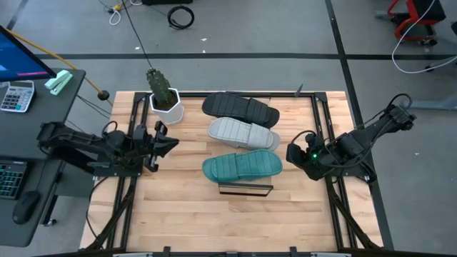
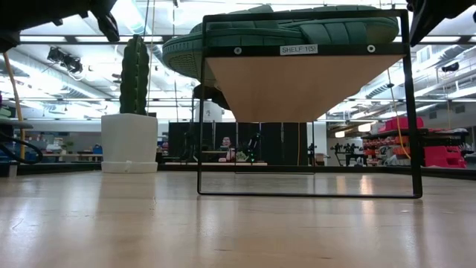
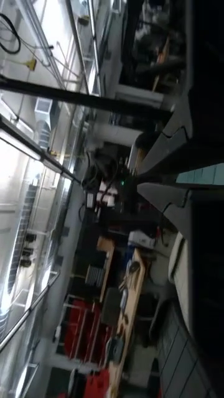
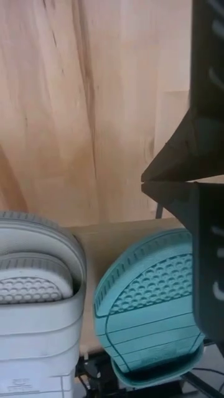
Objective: Pick and place slides into the shelf
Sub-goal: Return to Home Position
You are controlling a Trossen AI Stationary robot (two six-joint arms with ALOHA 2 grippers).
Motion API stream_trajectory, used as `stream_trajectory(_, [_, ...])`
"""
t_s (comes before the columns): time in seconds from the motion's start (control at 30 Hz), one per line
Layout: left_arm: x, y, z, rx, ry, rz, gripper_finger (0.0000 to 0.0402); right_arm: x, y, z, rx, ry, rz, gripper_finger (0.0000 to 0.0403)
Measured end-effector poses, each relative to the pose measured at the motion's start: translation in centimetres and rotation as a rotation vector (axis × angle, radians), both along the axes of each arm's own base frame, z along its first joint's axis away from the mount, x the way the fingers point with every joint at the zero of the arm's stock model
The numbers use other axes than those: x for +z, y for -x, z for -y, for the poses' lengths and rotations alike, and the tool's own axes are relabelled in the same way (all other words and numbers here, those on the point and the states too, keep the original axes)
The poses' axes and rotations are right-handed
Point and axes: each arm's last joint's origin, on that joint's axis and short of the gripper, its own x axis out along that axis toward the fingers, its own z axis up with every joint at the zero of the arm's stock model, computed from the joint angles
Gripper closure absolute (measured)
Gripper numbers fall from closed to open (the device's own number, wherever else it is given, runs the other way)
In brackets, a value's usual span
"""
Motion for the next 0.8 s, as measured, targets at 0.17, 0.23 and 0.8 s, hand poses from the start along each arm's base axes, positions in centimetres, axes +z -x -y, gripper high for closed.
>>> stream_trajectory(0.17, [0.1,0.0,-0.8,0.011,-0.039,0.013,0.0385,0.0,-0.1,-0.1,0.003,-0.022,0.006,0.0397])
stream_trajectory(0.23, [0.2,0.0,-0.9,-0.002,-0.040,0.019,0.0391,0.1,-0.2,-0.2,0.003,-0.029,0.016,0.0398])
stream_trajectory(0.8, [1.7,1.6,-1.2,0.076,-0.143,0.171,0.0397,0.1,-0.3,-0.2,0.004,-0.040,0.026,0.0397])
